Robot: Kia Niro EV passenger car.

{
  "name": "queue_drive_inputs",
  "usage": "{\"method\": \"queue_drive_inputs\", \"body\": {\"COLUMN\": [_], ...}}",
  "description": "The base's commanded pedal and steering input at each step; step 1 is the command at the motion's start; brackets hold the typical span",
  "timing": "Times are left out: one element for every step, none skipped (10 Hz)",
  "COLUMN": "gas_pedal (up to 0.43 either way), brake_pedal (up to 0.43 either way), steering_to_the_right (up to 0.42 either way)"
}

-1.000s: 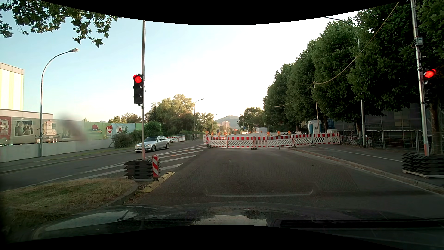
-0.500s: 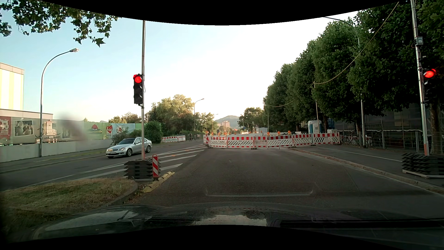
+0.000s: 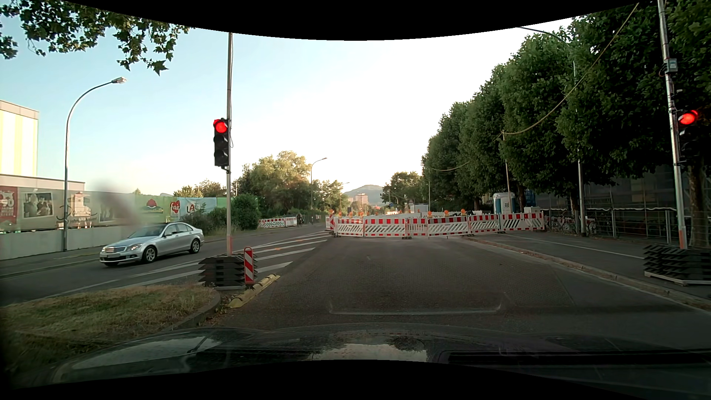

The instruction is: Follow the waypoints while adhering to traffic rules and regulations

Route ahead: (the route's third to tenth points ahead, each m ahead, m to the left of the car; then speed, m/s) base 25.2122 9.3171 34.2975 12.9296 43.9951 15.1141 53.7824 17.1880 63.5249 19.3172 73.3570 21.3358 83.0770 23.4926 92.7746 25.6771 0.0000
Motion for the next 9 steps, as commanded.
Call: {"method": "queue_drive_inputs", "body": {"gas_pedal": [0.0, 0.0, 0.0, 0.0, 0.0, 0.0, 0.0, 0.0, 0.0], "brake_pedal": [0.372, 0.372, 0.372, 0.372, 0.372, 0.372, 0.372, 0.372, 0.372], "steering_to_the_right": [-0.003, -0.003, -0.003, -0.003, -0.003, -0.002, -0.003, -0.003, -0.003]}}
